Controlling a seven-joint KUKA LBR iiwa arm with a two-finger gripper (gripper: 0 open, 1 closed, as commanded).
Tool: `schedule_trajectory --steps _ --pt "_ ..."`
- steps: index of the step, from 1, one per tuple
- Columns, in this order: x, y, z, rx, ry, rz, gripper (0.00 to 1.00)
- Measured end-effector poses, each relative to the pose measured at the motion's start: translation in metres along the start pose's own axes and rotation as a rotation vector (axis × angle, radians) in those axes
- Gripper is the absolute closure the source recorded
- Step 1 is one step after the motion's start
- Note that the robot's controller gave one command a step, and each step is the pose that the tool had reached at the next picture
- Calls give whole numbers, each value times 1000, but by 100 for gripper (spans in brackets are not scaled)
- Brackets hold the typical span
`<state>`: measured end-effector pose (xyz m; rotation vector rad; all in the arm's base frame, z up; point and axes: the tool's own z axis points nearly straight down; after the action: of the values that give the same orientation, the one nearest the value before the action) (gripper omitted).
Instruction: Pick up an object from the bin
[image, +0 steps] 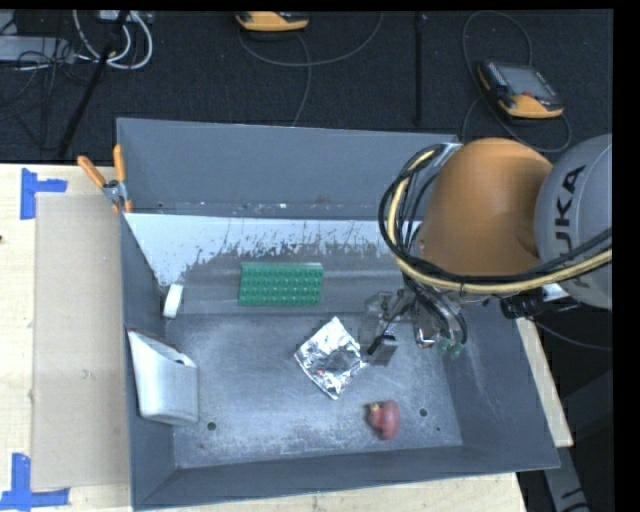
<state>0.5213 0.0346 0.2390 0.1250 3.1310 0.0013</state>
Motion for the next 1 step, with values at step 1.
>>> schedule_trajectory --steps 1 --pt "2 0 3 2 7 -3 0"
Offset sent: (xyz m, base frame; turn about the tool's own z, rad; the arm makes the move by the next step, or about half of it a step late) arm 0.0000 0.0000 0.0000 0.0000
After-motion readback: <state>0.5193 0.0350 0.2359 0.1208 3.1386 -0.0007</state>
